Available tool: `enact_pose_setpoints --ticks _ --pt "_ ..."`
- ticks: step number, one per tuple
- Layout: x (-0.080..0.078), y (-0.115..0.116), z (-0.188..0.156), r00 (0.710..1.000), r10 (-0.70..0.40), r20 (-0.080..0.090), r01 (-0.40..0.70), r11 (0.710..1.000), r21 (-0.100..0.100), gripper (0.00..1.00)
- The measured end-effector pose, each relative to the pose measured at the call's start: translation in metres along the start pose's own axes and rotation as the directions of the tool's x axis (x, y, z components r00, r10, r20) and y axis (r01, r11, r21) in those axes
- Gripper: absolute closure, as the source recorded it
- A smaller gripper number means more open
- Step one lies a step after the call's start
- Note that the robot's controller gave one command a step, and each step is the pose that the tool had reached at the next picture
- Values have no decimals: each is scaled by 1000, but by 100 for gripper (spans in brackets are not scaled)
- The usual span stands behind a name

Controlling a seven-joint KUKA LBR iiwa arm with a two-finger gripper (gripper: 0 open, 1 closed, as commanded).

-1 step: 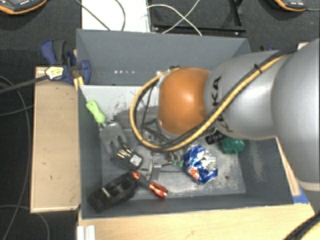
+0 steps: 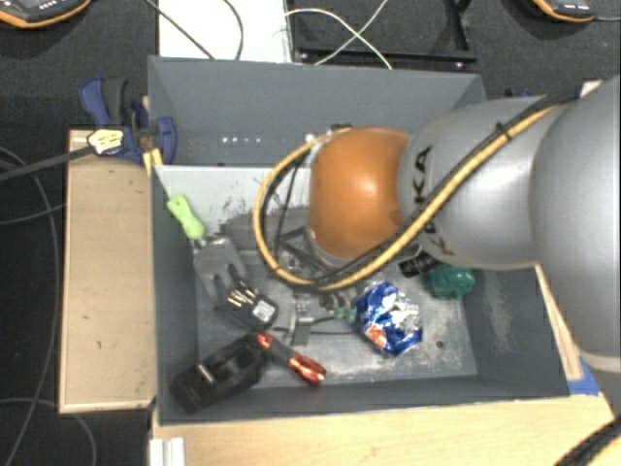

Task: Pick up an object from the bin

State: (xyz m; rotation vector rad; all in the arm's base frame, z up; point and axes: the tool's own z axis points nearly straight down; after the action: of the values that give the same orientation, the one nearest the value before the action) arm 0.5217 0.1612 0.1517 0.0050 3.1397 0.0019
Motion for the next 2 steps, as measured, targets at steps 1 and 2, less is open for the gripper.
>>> enact_pose_setpoints --ticks 1,2 --pt "0 32 14 953 -302 -3 302 953 -2 0" --pt "-22 50 82 911 -412 3 412 911 1 0"
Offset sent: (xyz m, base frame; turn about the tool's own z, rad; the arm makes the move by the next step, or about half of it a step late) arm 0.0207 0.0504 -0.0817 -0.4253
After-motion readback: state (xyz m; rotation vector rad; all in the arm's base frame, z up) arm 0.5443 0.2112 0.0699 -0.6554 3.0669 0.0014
